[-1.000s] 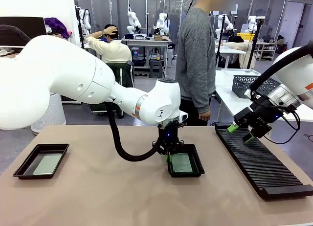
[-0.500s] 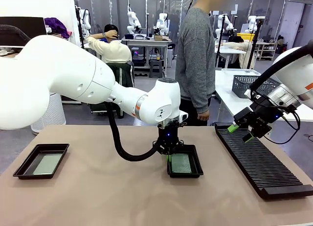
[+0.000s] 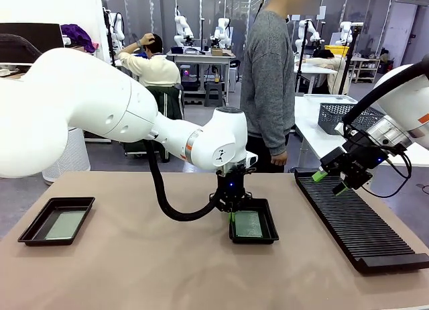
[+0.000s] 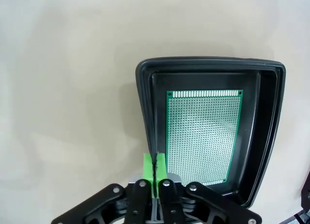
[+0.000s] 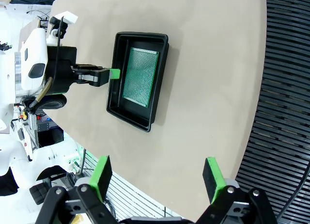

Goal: Inspect and transfer BCBs to ESD trays.
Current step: Pick up the ESD tray and place it on the left side of the table.

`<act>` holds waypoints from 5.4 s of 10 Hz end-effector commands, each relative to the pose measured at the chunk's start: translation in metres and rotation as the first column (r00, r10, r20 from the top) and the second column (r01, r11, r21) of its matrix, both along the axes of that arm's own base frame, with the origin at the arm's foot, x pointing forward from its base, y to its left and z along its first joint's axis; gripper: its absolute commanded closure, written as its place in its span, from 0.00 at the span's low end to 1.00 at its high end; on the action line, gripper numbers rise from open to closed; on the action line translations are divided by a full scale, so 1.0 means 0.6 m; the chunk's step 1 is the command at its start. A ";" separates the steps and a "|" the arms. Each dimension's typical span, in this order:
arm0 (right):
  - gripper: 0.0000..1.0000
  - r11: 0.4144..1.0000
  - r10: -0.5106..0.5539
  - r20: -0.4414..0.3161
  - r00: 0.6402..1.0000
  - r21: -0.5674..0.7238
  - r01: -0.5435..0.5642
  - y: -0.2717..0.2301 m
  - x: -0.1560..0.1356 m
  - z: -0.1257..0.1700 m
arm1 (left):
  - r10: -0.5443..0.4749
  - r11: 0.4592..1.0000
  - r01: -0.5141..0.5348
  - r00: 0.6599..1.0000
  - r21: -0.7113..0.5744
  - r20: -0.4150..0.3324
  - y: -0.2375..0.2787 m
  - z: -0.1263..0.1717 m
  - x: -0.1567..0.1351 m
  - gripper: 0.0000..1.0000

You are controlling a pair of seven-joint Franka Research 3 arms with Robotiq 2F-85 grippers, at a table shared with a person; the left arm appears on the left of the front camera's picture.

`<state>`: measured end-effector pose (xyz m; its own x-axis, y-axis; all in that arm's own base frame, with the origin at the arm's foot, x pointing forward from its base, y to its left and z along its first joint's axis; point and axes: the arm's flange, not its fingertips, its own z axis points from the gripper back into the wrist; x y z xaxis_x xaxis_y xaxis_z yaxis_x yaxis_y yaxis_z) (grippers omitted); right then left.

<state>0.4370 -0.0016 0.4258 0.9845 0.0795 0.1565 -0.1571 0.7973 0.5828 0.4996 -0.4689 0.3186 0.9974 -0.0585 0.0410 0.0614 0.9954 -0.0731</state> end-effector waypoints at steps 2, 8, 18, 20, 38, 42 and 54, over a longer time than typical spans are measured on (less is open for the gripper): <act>0.00 1.000 -0.007 -0.003 1.000 -0.008 0.007 0.001 -0.002 0.001 | -0.001 1.000 0.001 1.000 0.003 0.002 0.001 -0.001 0.000 1.00; 0.00 1.000 -0.007 -0.003 1.000 -0.008 0.007 0.001 -0.002 0.001 | 0.024 1.000 -0.024 1.000 -0.011 0.008 0.107 0.007 -0.011 0.97; 0.00 1.000 -0.007 -0.003 1.000 -0.008 0.007 0.001 -0.002 0.001 | 0.038 0.998 -0.037 0.999 -0.054 0.019 0.425 0.034 -0.045 0.97; 0.00 1.000 -0.007 -0.003 1.000 -0.008 0.007 0.001 -0.002 0.001 | 0.047 0.997 -0.046 0.999 -0.058 0.015 0.485 0.033 -0.041 0.97; 0.00 1.000 -0.007 -0.003 1.000 -0.008 0.007 0.001 -0.002 0.001 | 0.118 0.993 -0.119 0.993 -0.016 -0.007 0.651 0.029 -0.017 0.97; 0.00 1.000 -0.007 -0.003 1.000 -0.008 0.007 0.001 -0.002 0.001 | 0.118 0.993 -0.118 0.993 -0.012 -0.002 0.652 0.025 -0.018 0.00; 0.00 1.000 -0.007 -0.003 1.000 -0.008 0.007 0.001 -0.002 0.001 | 0.118 0.992 -0.119 0.993 0.042 0.026 0.632 0.180 -0.072 0.00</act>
